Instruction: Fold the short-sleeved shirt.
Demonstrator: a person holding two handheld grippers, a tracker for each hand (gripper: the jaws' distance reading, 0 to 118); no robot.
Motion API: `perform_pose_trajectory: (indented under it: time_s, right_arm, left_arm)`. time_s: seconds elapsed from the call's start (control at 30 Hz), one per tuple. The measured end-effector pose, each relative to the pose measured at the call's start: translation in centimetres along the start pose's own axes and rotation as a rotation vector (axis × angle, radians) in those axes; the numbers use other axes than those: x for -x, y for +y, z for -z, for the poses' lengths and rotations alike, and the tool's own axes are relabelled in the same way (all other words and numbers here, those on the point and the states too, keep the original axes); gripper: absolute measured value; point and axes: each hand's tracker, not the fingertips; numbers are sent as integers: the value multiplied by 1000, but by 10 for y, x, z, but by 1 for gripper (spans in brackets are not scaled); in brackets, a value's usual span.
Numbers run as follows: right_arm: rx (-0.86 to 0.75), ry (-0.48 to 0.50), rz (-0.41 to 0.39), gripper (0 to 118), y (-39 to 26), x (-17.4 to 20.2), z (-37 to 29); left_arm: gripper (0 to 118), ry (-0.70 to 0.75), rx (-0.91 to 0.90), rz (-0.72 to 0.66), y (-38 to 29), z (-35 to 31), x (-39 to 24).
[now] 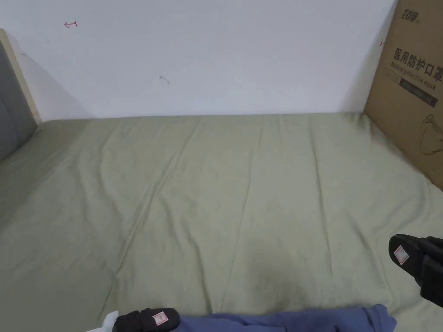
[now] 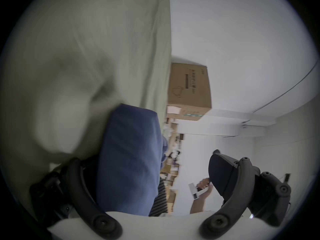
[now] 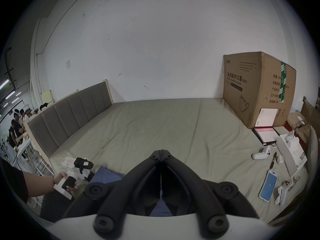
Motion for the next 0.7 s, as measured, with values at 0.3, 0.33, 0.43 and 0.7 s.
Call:
perform_pose_trajectory:
  time_s: [0.3,0.33,0.43,0.7]
  right_arm:
    - [21,40,-18,0,1,15,11]
    - [21,45,-23,0,1,16,12]
    - [13,66,-22,0,1,15,13]
    - [0,116,19,0,-6,3,10]
  left_arm:
    - [9,384,21,204,-3,7,-26]
    - [9,454,10,246,-8,7,-43]
    - [10,688,-42,456,-27,5,-97]
    - [10,1395,-315,976,-74,-9,-199]
